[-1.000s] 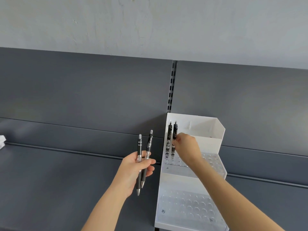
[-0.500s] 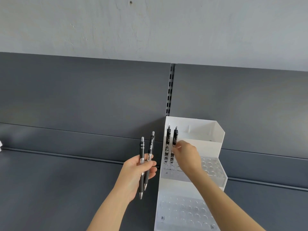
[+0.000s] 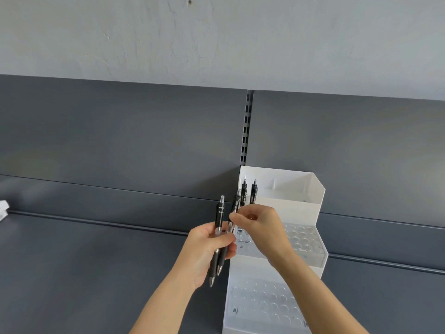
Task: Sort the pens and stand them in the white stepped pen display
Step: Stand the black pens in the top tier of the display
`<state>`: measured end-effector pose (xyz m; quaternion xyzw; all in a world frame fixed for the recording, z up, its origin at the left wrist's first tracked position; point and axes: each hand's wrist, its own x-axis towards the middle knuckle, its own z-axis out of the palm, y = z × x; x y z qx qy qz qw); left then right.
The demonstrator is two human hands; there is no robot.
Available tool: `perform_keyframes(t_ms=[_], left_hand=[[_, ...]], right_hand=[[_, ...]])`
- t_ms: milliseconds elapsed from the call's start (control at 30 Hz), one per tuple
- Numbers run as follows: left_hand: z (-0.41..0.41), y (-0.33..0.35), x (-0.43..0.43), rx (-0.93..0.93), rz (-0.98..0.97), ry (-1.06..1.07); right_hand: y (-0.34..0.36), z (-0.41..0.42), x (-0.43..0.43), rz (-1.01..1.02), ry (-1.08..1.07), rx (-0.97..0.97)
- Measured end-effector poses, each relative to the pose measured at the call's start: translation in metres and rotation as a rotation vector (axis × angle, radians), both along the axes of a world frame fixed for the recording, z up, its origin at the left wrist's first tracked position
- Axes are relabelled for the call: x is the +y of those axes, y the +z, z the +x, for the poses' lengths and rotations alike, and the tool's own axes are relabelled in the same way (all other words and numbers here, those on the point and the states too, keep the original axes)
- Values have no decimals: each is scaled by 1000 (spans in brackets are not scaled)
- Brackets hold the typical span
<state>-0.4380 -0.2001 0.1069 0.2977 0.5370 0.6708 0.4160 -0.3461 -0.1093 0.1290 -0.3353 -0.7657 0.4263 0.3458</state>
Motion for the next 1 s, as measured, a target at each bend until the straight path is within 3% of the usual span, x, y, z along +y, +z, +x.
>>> perform_keyframes(t_ms=[233, 367, 533, 767, 1000], left_hand=[[-12, -8, -5, 236, -186, 166], [-14, -8, -6, 205, -226, 146], [-12, -7, -4, 252, -188, 159], [-13, -10, -8, 259, -146, 165], [-16, -10, -13, 227, -112, 154]], right_hand=[[12, 33, 28, -17, -228, 149], [20, 42, 45, 76, -335, 147], [20, 35, 50, 215, -313, 47], [3, 14, 54, 366, -244, -303], [-7, 7, 56, 375, -267, -376]])
